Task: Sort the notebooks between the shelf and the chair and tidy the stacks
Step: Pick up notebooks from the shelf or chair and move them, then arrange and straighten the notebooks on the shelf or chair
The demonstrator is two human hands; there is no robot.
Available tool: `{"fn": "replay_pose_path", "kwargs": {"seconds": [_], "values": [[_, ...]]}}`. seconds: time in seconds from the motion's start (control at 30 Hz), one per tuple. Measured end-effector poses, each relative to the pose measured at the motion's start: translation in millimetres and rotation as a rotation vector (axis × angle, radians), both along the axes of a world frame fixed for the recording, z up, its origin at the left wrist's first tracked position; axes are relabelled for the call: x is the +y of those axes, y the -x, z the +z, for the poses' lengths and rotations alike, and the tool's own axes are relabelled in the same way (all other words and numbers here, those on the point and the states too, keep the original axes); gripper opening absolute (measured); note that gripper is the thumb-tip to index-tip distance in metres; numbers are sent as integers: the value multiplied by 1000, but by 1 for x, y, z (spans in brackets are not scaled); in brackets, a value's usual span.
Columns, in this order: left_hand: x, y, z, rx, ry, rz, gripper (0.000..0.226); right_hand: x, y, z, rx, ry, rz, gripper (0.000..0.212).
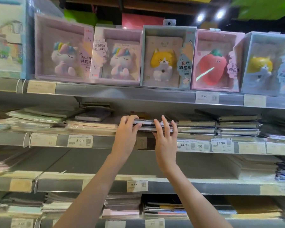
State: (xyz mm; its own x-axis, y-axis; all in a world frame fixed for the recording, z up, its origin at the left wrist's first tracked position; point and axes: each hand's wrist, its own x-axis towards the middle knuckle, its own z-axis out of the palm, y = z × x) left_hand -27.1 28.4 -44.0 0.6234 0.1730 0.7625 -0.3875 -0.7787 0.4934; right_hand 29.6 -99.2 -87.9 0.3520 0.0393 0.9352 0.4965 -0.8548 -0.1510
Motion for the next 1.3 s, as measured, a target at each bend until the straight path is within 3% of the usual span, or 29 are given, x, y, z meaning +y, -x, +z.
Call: {"fn": "replay_pose_path", "kwargs": {"seconds": [0.13,0.3,0.7,1.3], "values": [[11,-26,-11,56,-213,226,38,-3,-14,1,19,200,-97,47],[14,-37,-34,129,-467,422,49,-9,-24,-17,162,260,-193,57],[6,-20,-54,47,-351,323,48,-10,-14,-15,192,268,-169,58],[-16,30,-137,75,-252,257,50,-22,38,-98,267,293,-28,55]]}}
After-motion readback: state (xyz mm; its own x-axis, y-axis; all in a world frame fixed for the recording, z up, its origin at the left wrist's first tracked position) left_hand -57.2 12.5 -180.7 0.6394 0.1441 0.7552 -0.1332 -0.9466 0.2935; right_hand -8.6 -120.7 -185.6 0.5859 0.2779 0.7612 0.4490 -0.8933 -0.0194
